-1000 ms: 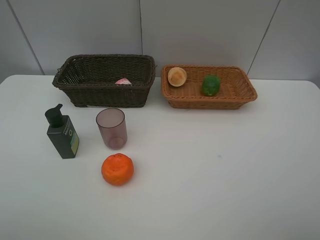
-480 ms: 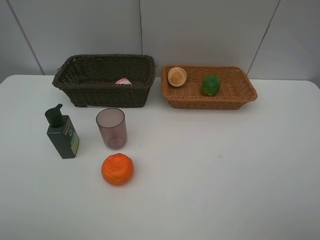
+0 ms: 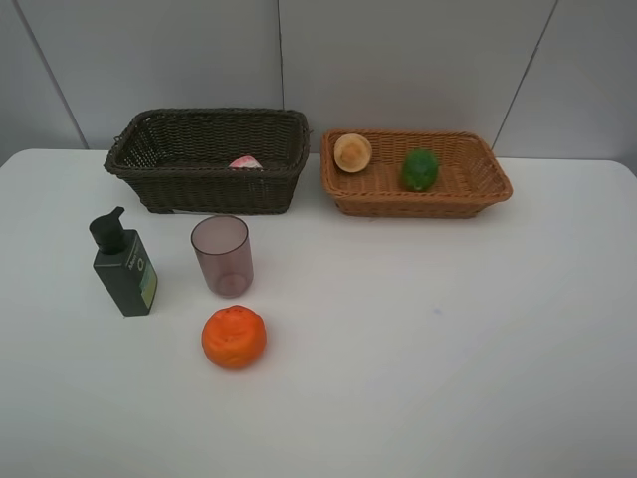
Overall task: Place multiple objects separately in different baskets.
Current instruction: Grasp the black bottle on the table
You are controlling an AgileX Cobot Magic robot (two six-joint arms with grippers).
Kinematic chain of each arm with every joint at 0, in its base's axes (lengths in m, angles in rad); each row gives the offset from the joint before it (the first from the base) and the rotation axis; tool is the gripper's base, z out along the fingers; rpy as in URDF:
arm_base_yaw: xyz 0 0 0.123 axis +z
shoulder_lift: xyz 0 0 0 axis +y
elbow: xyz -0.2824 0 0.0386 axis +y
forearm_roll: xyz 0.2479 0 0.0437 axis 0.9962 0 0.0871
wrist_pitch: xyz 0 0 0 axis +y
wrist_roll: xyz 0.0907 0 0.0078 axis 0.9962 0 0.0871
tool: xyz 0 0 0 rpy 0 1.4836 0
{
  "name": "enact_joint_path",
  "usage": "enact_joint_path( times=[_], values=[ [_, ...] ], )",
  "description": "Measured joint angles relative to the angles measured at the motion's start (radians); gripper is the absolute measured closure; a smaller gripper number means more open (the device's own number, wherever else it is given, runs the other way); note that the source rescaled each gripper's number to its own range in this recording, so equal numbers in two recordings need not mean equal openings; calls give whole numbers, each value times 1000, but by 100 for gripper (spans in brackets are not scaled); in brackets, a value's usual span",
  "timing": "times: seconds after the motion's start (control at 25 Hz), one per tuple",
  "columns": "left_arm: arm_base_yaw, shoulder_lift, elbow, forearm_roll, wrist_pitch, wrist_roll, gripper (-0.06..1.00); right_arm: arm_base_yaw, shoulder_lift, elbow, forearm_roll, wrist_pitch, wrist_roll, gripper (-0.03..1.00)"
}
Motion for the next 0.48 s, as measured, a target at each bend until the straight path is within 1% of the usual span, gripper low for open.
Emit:
enact_joint_path(
  times=[0.48],
  values=[
    [0,0,0,0,0,0,-3,0,0,0,-1,-3,0,-3]
  ],
)
